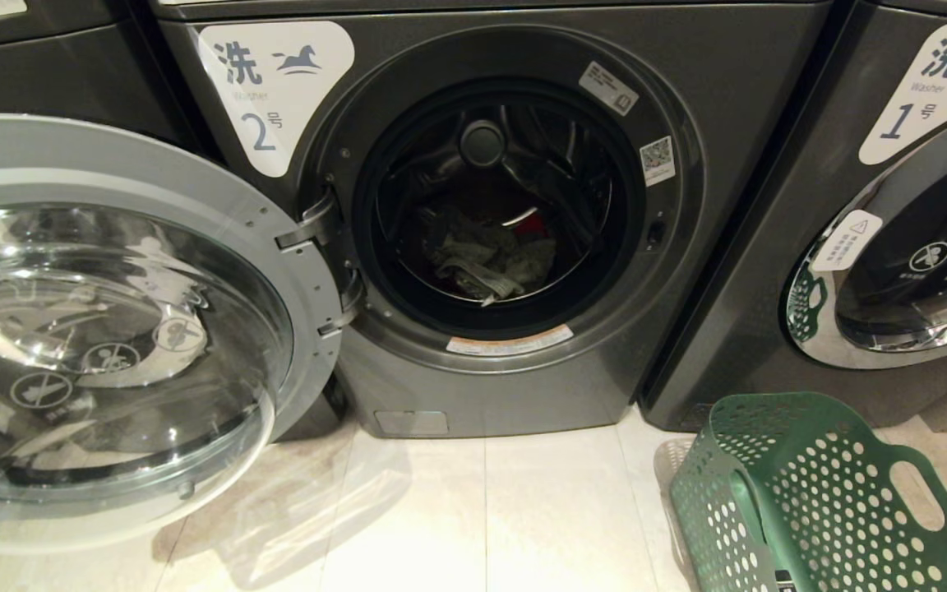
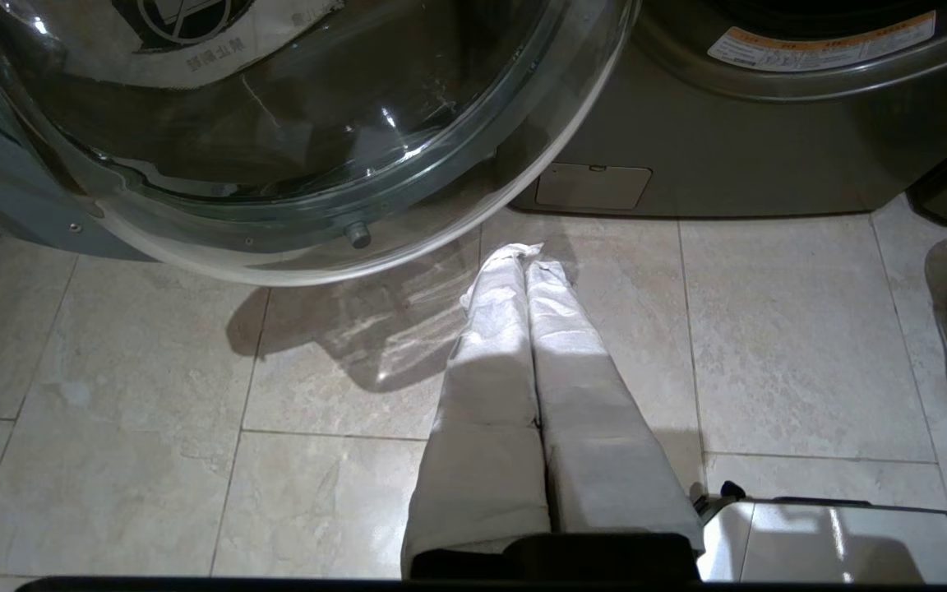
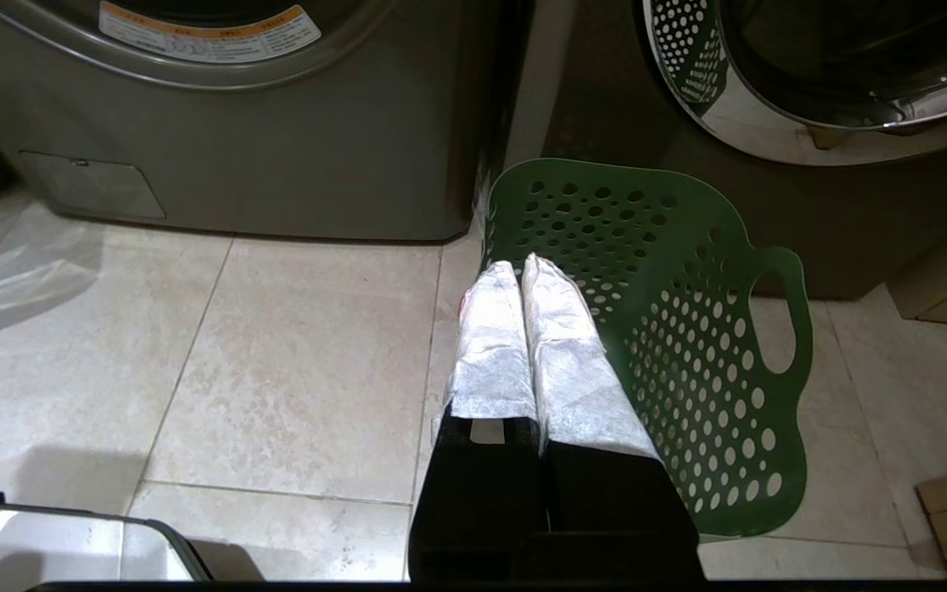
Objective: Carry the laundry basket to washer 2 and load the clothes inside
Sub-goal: Close the washing machine door with the left hand
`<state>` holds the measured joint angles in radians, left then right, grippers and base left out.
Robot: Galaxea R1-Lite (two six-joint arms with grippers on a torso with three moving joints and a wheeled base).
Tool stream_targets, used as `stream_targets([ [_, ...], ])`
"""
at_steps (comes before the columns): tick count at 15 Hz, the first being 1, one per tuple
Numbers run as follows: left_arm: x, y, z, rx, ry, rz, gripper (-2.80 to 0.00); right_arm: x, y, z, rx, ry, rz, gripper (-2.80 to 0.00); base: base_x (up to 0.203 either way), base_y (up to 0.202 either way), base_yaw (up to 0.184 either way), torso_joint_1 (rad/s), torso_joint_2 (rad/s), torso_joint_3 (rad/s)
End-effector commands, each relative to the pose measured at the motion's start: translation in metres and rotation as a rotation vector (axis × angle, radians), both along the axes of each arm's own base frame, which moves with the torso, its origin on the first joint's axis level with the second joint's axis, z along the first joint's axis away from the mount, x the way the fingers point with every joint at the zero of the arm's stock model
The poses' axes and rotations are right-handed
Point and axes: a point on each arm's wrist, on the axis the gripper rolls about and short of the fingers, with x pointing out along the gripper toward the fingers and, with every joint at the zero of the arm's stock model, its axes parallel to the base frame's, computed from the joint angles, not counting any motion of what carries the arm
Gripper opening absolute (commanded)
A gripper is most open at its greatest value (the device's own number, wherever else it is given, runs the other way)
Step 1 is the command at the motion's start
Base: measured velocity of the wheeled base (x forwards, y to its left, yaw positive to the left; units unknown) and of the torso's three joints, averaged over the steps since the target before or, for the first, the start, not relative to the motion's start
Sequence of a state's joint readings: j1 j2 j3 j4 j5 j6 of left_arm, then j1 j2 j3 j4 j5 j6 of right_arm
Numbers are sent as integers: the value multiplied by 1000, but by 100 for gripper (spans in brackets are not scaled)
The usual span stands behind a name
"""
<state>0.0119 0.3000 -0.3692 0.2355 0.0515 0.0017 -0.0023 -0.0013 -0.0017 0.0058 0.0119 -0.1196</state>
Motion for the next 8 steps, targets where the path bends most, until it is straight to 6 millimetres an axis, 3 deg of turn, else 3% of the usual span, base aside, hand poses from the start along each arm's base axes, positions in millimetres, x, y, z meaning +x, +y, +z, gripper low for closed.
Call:
stream_targets([
  [1, 0, 0, -1, 0, 8, 1, -280, 0, 0, 0, 0, 2, 1, -280, 0, 0, 0, 0, 0, 0],
  [3, -1, 0, -3, 10, 21, -1, -280, 0, 0, 0, 0, 2, 1, -280, 27, 0, -1, -1, 5, 1],
  [8, -7, 0, -9, 51, -9, -10, -280, 0, 0, 0, 1, 2, 0, -280, 151, 0, 1, 6, 1, 2],
])
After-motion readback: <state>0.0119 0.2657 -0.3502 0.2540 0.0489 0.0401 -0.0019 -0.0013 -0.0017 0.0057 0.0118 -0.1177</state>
